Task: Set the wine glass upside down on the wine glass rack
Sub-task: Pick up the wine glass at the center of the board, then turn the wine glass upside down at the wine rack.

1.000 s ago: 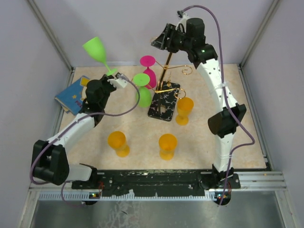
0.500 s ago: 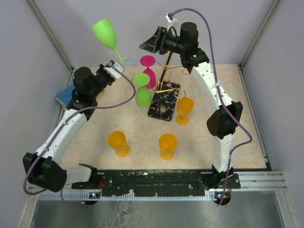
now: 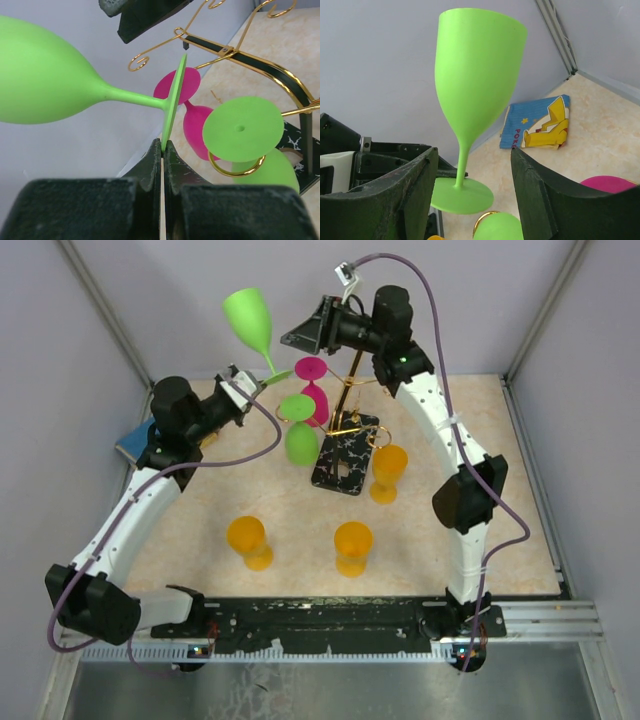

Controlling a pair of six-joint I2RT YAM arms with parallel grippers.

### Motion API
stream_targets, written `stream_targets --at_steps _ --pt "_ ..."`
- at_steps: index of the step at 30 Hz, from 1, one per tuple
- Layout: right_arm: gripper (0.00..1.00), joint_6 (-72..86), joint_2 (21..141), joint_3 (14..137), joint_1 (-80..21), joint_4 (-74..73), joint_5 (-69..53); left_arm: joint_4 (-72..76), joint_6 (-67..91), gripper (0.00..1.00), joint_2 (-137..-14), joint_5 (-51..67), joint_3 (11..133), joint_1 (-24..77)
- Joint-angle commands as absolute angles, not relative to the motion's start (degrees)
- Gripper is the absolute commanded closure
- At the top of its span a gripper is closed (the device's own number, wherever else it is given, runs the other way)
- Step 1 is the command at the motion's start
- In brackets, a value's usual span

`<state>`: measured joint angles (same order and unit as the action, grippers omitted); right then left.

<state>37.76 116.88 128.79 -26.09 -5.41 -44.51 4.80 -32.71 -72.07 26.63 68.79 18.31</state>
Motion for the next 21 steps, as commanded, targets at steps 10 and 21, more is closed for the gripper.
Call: stream_targets --at_steps 10,21 --pt "0.39 38.59 116.25 130.01 -27.64 -4.92 -47.37 7.01 -28.13 1.00 -71.28 34.85 71.27 18.63" --pt "0.40 38.42 116.60 129.42 -29.33 -6.16 -48.38 9.85 -26.91 1.00 -71.73 36.57 70.55 18.63"
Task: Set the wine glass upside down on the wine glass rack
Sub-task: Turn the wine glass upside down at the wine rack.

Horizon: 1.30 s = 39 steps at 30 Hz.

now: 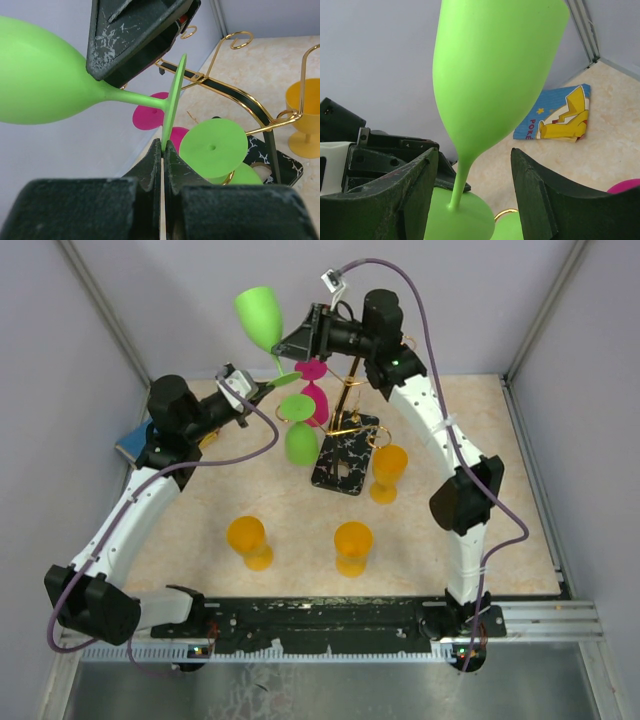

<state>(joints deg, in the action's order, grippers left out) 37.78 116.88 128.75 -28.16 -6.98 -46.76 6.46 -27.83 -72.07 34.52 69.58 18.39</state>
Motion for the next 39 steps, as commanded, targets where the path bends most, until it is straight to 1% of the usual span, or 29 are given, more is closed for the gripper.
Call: stream_targets --at_steps 1,4,7,12,15,19,20,21,23,24,26,28,31,36,39 --pt "0.40 38.41 116.58 129.38 -29.49 -6.16 -48.49 10.11 -26.76 1.00 -71.92 36.73 70.55 18.63" --pt "0.41 38.45 116.63 129.29 -29.85 -6.20 -48.56 11.07 -26.24 1.00 -72.69 37.64 70.56 18.63" --pt "0.46 38.49 116.68 129.13 -30.06 -5.99 -48.85 11.80 -25.75 1.00 -73.32 38.39 70.68 18.63" --pt "0.69 38.48 116.42 128.41 -30.15 -5.09 -48.78 12.05 -25.61 1.00 -73.52 38.79 70.64 18.63" --pt "0.78 38.41 116.11 127.75 -30.14 -4.25 -48.65 11.87 -25.65 0.99 -73.56 38.35 70.53 18.63" --pt "0.89 38.26 116.16 127.62 -30.14 -3.93 -48.60 11.78 -25.75 0.88 -73.13 37.65 70.23 18.61" --pt "0.92 38.25 116.25 127.69 -30.10 -3.87 -48.56 11.70 -25.80 0.83 -72.99 37.43 70.09 18.59" --pt "0.94 38.23 116.29 127.77 -30.14 -3.93 -48.46 11.65 -25.80 0.71 -72.81 37.24 70.04 18.63" --pt "0.97 38.24 116.28 127.87 -30.07 -3.89 -48.28 11.37 -26.32 0.55 -72.39 36.75 69.81 18.63" --pt "0.98 38.23 116.28 128.04 -30.06 -4.02 -47.98 11.22 -26.51 0.48 -72.10 36.27 69.62 18.63" --pt "1.00 38.30 116.28 128.42 -29.74 -4.75 -47.46 10.56 -27.06 0.38 -71.70 35.58 69.52 18.63" --pt "1.00 38.63 116.28 128.70 -28.93 -6.08 -46.97 9.74 -27.49 0.33 -71.19 34.86 69.52 18.63" --pt "1.00 39.01 116.07 128.93 -26.97 -8.46 -46.55 8.39 -28.14 0.30 -70.23 34.30 69.75 18.62" --pt "1.00 37.25 114.07 129.17 -22.61 -13.79 -47.21 5.56 -30.13 0.28 -69.55 32.05 71.52 18.59" --pt "1.00 33.63 112.45 130.31 -20.67 -19.60 -48.92 4.44 -31.68 0.27 -69.39 29.49 72.58 18.48"
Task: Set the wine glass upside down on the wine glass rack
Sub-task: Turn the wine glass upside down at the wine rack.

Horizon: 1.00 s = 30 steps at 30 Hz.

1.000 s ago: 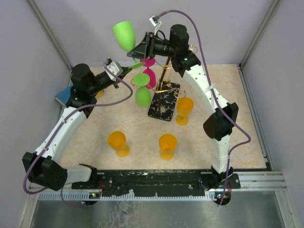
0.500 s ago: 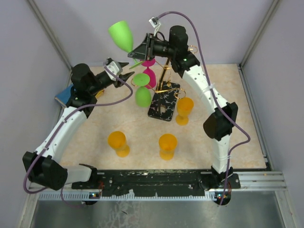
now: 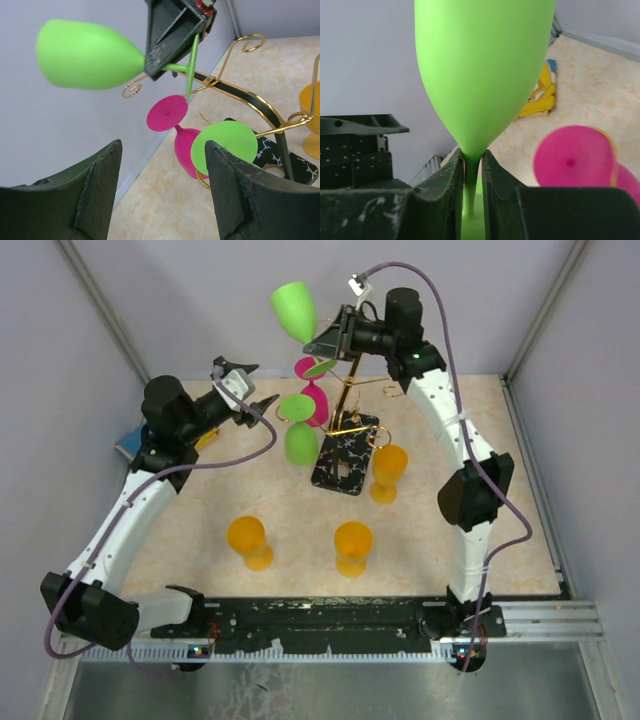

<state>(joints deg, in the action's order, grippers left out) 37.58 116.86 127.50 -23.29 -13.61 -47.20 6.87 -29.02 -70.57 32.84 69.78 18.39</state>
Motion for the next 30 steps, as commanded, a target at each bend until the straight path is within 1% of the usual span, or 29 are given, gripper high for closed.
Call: stream_targets --at_steps 1,4,7,11,18,19,23,27,30 --pt "1.00 32.09 112.03 130.90 -20.13 -21.97 -49.74 4.32 -32.13 0.27 -69.55 29.10 72.98 18.35" --pt "1.00 28.72 111.14 132.44 -18.74 -28.58 -53.78 4.24 -32.56 0.26 -70.55 29.75 74.87 17.51" --pt "1.00 26.22 110.12 132.96 -18.04 -32.35 -58.93 4.32 -31.38 0.26 -72.73 32.98 77.18 16.00" --pt "1.00 25.31 106.37 129.19 -17.85 -31.52 -62.57 4.43 -29.67 0.27 -76.09 38.12 80.55 13.82" --pt "1.00 25.48 103.38 124.09 -17.83 -30.65 -66.61 6.66 -23.20 0.28 -82.03 51.74 86.80 8.99" --pt "0.97 24.69 103.22 123.86 -17.84 -31.57 -66.51 7.28 -22.42 0.28 -82.40 53.12 87.32 8.55" --pt "0.96 23.26 103.18 123.09 -17.80 -34.04 -66.42 9.63 -19.62 0.29 -82.80 57.66 88.04 6.89" --pt "0.96 21.44 103.50 122.94 -17.84 -36.80 -66.35 12.63 -15.41 0.33 -82.95 62.49 88.09 5.38" --pt "0.96 20.56 103.65 122.87 -17.92 -38.12 -66.33 14.15 -12.86 0.40 -83.30 66.40 88.56 4.85"
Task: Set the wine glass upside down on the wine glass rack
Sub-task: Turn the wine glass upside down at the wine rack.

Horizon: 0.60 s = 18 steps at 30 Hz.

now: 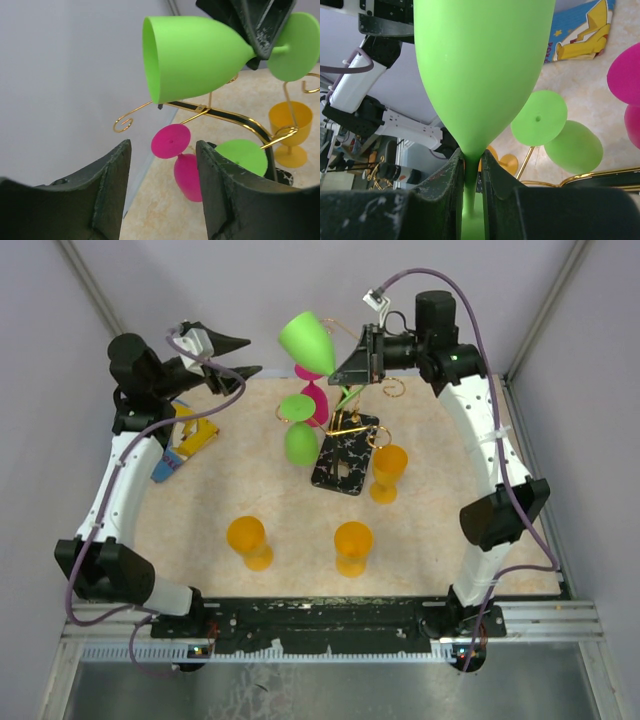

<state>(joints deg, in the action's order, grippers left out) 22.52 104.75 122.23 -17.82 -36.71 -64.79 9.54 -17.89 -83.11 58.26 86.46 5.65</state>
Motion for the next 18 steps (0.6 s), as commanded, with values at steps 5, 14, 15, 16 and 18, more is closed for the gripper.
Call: stream_targets --at_steps 5,14,15,16,18 --pt "0.96 19.34 103.66 122.82 -18.08 -39.70 -66.44 14.54 -9.77 0.50 -84.73 71.79 89.92 4.58" --pt "0.94 15.12 104.19 123.50 -20.31 -44.20 -66.35 18.94 -3.34 0.51 -86.89 76.63 89.28 4.57" --pt "0.94 14.85 104.28 123.61 -20.57 -44.51 -66.20 19.46 -2.97 0.51 -87.00 76.75 89.17 4.57" --pt "0.94 14.50 104.32 123.70 -20.83 -44.88 -66.20 20.08 -2.72 0.51 -87.11 76.73 88.89 4.58" --pt "0.93 13.69 104.48 123.96 -21.45 -46.02 -65.71 21.64 -2.00 0.51 -87.27 76.63 88.04 4.57"
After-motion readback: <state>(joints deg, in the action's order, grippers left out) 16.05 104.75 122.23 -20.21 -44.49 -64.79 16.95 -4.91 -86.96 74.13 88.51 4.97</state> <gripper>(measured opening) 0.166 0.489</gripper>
